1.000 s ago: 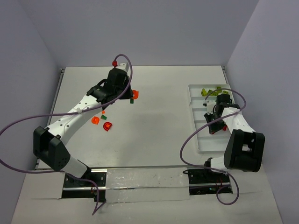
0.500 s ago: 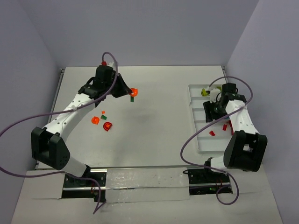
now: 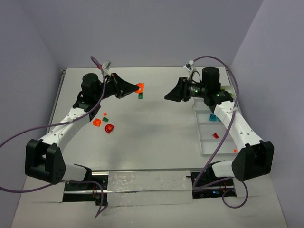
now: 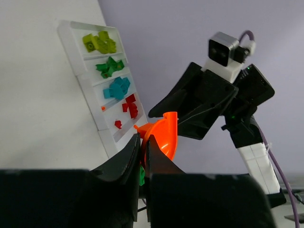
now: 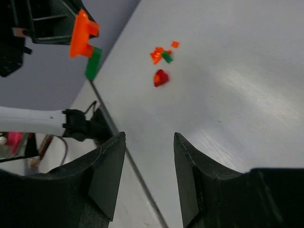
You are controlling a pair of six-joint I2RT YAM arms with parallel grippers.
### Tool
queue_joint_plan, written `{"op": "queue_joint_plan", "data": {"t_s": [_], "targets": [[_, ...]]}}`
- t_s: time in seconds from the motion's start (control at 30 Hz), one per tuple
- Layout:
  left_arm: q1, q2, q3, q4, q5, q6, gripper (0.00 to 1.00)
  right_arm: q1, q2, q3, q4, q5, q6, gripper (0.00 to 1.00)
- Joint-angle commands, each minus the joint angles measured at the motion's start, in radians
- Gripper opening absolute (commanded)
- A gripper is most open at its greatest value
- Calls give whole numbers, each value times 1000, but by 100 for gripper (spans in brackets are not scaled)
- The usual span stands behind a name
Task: Sort the legos into containers by color
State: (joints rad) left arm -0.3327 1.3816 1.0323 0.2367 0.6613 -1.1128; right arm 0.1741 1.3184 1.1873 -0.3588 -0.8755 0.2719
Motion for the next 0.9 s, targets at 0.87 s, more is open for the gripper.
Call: {"op": "queue_joint_plan", "data": {"t_s": [0.87], "targets": [[-102,-26,63,23,-130,27,0,298,149,81,385,48,428,41]]}}
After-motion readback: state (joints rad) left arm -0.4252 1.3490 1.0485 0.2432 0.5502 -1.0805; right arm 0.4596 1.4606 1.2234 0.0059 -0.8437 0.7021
